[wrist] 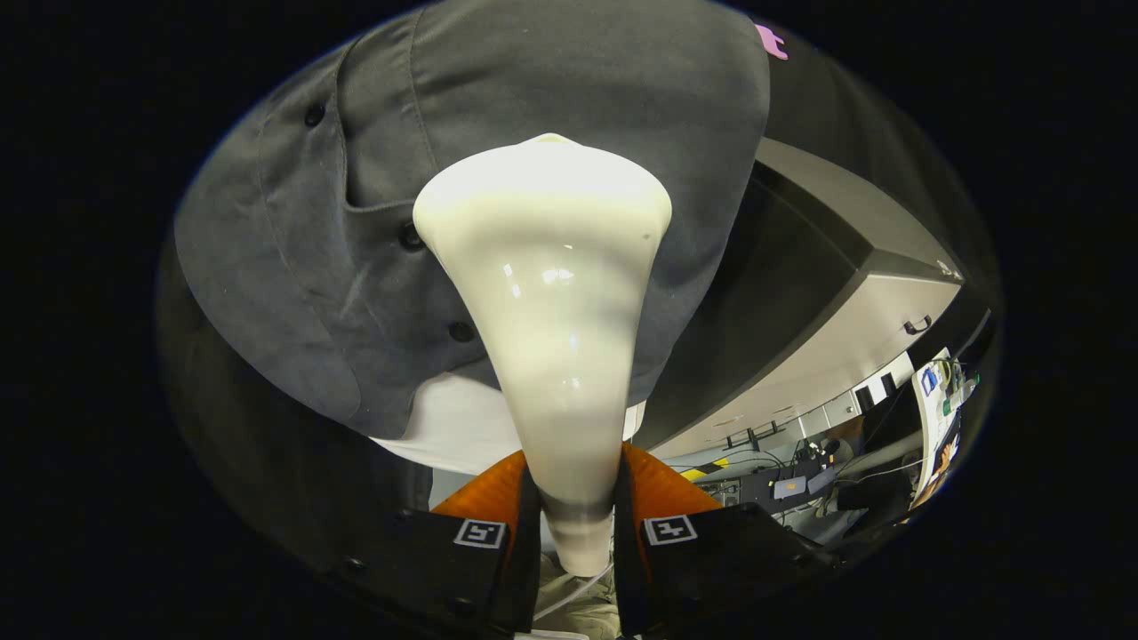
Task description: Iron the clothes twice with a garment steamer, once on the left side and once on the right side.
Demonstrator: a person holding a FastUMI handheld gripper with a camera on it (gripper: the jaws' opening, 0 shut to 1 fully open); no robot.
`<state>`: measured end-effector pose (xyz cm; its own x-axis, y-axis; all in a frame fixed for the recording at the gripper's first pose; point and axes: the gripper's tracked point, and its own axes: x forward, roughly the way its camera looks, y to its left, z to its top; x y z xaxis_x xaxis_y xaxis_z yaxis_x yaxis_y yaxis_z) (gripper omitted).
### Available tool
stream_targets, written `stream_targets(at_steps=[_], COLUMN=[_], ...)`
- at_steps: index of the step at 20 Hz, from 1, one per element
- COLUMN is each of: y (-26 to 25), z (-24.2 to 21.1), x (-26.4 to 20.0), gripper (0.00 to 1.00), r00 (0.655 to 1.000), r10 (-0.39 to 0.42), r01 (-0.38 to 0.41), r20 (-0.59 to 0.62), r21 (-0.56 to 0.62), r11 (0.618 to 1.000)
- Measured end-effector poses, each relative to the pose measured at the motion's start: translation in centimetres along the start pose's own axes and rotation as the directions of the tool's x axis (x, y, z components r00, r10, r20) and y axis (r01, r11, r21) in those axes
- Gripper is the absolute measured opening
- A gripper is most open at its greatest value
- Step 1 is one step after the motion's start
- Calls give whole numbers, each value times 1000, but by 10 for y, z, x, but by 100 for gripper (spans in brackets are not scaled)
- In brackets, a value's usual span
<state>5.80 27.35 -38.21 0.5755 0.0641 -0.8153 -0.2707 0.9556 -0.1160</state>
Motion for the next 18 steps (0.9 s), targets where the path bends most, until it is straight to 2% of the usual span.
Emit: stream_targets(at_steps=[11, 18], y=[-1, 1], z=[-47, -41], x=[14, -19], gripper=[43, 43], r00=[997, 999], r10=[15, 30], r01=[-14, -29], r20=[-76, -32], r21=[5, 10], r11=[1000, 1000])
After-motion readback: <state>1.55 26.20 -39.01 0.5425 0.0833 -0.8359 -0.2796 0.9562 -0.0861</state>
